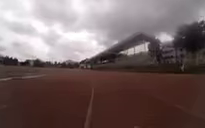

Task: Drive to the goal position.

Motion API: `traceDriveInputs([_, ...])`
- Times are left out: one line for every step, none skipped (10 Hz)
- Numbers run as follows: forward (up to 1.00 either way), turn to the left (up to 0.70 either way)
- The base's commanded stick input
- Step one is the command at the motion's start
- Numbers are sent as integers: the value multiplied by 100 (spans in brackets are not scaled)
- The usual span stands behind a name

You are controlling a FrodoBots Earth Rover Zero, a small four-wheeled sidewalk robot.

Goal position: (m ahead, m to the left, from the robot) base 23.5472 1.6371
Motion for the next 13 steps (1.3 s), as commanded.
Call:
traceDriveInputs([70,0])
traceDriveInputs([70,0])
traceDriveInputs([70,0])
traceDriveInputs([70,0])
traceDriveInputs([70,0])
traceDriveInputs([70,0])
traceDriveInputs([70,0])
traceDriveInputs([70,0])
traceDriveInputs([70,0])
traceDriveInputs([70,0])
traceDriveInputs([70,0])
traceDriveInputs([70,0])
traceDriveInputs([70,0])
